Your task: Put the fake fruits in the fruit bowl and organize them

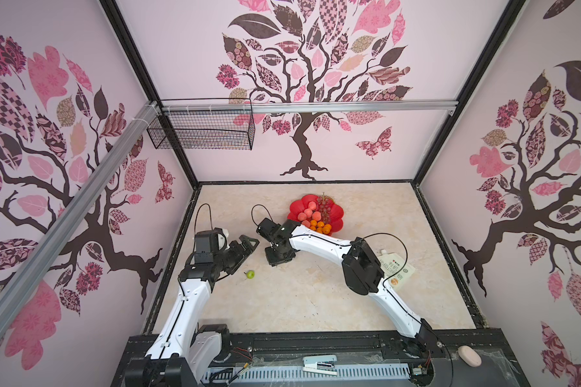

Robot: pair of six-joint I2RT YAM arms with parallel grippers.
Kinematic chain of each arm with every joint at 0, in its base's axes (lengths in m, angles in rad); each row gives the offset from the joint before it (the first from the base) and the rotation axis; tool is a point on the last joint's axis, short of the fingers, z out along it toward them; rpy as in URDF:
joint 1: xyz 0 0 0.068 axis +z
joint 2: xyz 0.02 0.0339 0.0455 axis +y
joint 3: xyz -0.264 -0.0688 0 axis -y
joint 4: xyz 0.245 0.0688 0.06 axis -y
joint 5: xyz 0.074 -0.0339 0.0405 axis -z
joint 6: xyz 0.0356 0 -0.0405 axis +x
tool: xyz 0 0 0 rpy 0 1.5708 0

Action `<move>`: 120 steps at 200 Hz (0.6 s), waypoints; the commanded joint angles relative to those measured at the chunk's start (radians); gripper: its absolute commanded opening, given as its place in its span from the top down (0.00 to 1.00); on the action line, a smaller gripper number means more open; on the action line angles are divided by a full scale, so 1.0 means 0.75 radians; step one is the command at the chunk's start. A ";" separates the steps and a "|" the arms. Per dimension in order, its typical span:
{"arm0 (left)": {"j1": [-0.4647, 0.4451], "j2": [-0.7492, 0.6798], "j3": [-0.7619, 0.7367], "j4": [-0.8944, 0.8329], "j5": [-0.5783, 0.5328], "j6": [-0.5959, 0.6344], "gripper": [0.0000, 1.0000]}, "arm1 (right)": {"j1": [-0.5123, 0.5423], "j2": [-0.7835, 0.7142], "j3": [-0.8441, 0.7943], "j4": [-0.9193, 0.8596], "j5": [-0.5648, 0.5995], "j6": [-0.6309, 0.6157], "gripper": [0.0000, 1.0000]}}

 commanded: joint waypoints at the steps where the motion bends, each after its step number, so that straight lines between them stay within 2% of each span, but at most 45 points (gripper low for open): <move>1: -0.049 0.035 0.026 0.049 -0.005 0.016 0.02 | -0.033 -0.200 -0.049 -0.013 -0.020 0.017 0.62; 36: -0.166 0.088 0.044 0.107 -0.060 -0.011 0.02 | -0.082 -0.322 -0.188 0.037 -0.030 0.026 0.62; 81: -0.229 0.164 0.084 0.147 -0.069 -0.025 0.02 | -0.167 -0.470 -0.398 0.126 -0.044 0.042 0.62; 120: -0.293 0.229 0.149 0.151 -0.086 -0.021 0.02 | -0.230 -0.528 -0.475 0.138 -0.014 0.022 0.62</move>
